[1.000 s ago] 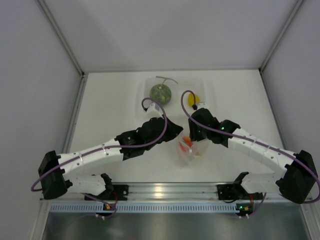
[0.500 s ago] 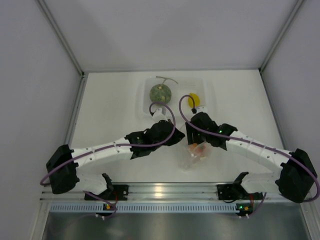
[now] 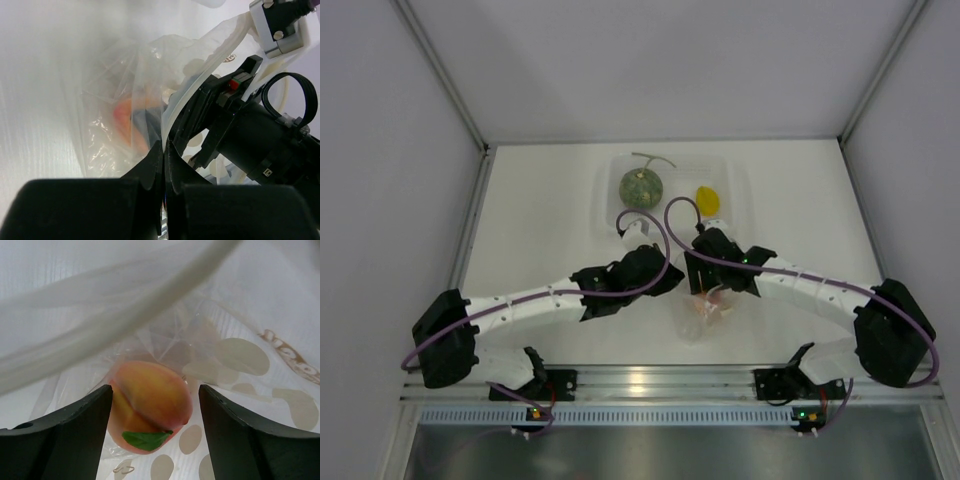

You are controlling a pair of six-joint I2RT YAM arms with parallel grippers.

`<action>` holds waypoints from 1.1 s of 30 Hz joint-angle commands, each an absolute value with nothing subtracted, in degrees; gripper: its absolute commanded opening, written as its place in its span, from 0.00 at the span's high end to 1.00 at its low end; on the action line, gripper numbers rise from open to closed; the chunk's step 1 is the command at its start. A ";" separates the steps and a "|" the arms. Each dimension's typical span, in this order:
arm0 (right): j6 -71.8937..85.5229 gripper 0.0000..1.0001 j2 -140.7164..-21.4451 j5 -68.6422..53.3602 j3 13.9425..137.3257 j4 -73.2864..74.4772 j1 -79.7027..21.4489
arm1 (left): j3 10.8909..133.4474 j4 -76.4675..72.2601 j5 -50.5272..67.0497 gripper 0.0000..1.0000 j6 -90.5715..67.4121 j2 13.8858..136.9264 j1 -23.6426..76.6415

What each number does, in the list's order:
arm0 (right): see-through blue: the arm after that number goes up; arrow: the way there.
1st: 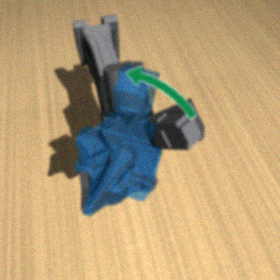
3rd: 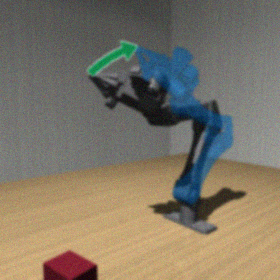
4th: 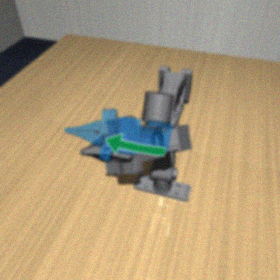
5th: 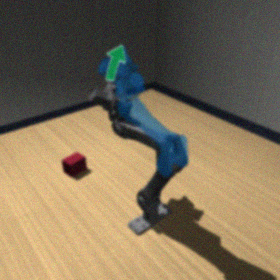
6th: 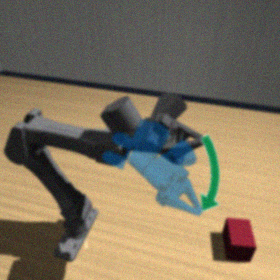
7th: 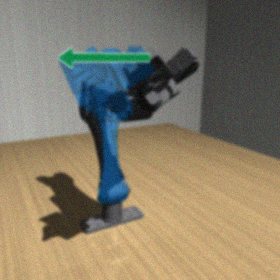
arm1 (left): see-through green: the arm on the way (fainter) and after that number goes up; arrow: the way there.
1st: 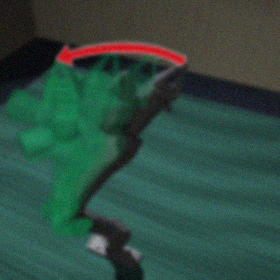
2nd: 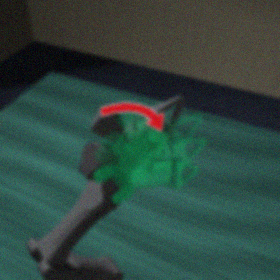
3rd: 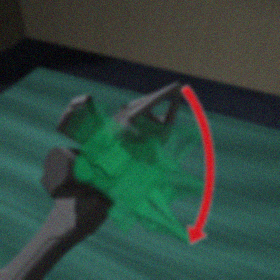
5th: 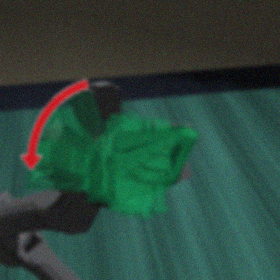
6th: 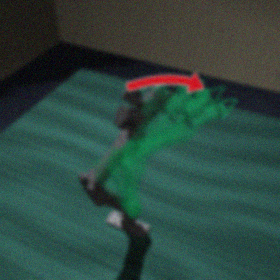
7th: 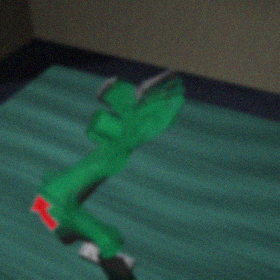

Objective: Open the zip-top bag and remove the fake food

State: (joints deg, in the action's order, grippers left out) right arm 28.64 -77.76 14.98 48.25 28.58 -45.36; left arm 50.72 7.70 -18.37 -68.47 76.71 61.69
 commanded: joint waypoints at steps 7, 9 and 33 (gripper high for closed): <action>28.04 0.23 -75.14 8.09 43.95 28.74 -45.79 | 50.10 5.63 -20.04 1.00 -68.99 75.67 61.79; 28.21 0.19 -75.76 8.44 43.07 28.48 -45.97 | 49.92 5.63 -20.47 1.00 -68.99 75.67 61.79; 29.18 0.31 -66.45 10.99 49.03 32.96 -47.55 | 49.22 5.28 -20.66 1.00 -69.43 74.88 61.96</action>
State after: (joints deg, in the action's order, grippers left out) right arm 28.64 -68.90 9.91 44.31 30.57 -46.65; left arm 49.39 7.60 -20.43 -68.97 76.62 61.69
